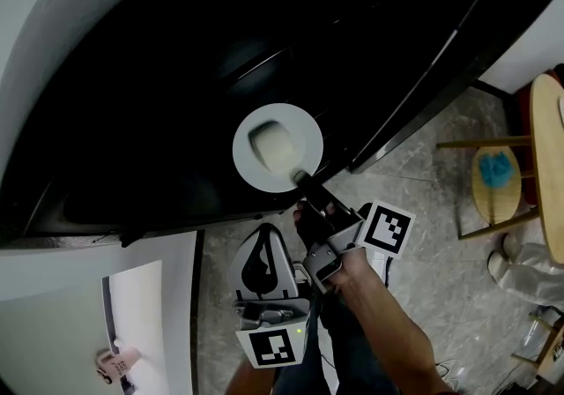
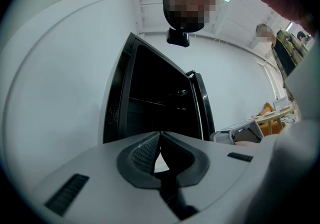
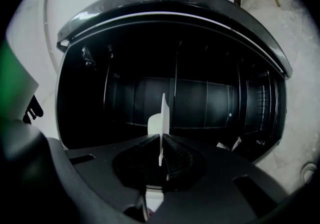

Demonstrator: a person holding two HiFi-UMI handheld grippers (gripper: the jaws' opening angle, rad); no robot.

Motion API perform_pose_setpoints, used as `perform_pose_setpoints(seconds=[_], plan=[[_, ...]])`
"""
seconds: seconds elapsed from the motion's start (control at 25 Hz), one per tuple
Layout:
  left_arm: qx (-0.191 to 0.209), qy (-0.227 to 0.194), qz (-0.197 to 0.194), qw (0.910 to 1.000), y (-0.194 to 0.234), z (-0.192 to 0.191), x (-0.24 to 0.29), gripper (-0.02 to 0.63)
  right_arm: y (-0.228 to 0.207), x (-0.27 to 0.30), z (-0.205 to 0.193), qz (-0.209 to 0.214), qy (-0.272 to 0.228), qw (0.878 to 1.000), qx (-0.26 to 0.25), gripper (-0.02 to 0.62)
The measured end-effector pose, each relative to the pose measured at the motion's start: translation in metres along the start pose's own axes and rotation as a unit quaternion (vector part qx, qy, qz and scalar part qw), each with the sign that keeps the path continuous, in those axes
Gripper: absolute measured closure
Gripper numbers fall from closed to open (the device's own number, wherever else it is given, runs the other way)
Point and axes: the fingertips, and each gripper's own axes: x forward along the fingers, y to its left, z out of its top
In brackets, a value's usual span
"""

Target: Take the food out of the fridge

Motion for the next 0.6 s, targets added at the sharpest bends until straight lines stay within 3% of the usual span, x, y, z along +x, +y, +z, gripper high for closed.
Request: perform_pose_setpoints(seconds=[0.6], plan=[[-0.002,0.004,-0.003,1.0000,-0.007,-0.002,0.003,0.592,0.013,-0.047,0.013,0.008,-0.022,1.000,0.013,0.560]])
